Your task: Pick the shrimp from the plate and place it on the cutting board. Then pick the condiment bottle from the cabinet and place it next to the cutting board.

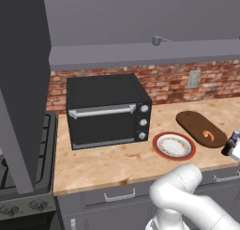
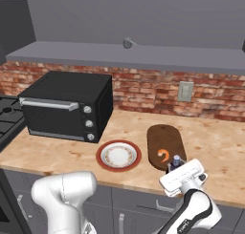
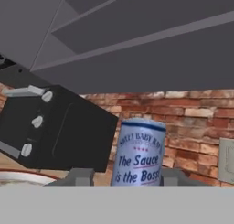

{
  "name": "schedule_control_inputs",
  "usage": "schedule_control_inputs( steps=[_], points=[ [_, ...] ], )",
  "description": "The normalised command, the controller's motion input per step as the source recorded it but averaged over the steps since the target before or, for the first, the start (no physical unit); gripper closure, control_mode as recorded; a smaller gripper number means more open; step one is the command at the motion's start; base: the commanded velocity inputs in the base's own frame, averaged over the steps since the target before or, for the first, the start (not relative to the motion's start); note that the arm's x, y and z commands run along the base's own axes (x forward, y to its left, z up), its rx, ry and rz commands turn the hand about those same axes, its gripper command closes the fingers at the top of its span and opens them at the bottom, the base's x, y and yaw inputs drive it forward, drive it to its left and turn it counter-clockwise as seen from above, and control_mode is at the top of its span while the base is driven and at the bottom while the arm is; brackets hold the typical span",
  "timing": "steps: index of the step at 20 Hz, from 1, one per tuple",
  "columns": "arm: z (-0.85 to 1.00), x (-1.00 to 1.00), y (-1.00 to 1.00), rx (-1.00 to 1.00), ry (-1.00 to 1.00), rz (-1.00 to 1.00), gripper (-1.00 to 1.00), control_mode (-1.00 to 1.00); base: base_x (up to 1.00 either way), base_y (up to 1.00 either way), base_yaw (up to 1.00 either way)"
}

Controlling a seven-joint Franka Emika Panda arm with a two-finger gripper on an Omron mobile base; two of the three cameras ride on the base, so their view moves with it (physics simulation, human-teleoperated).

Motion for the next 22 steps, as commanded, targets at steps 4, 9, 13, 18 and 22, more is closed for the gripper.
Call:
schedule_control_inputs(
  steps=[4,9,13,18,22],
  points=[
    [-0.34,0.03,0.08,-0.03,0.04,0.00,1.00,-1.00,0.00,0.00,0.00],
    [-0.32,0.01,0.06,-0.03,0.04,0.00,1.00,-1.00,0.00,0.00,0.00],
    [-0.32,0.03,0.03,-0.02,0.05,0.00,1.00,-1.00,0.00,0.00,0.00],
    [-0.31,0.05,0.03,-0.02,0.06,0.00,1.00,-1.00,0.00,0.00,0.00],
    [-0.27,0.05,0.01,0.00,0.06,0.00,1.00,-1.00,0.00,0.00,0.00]
  ],
)
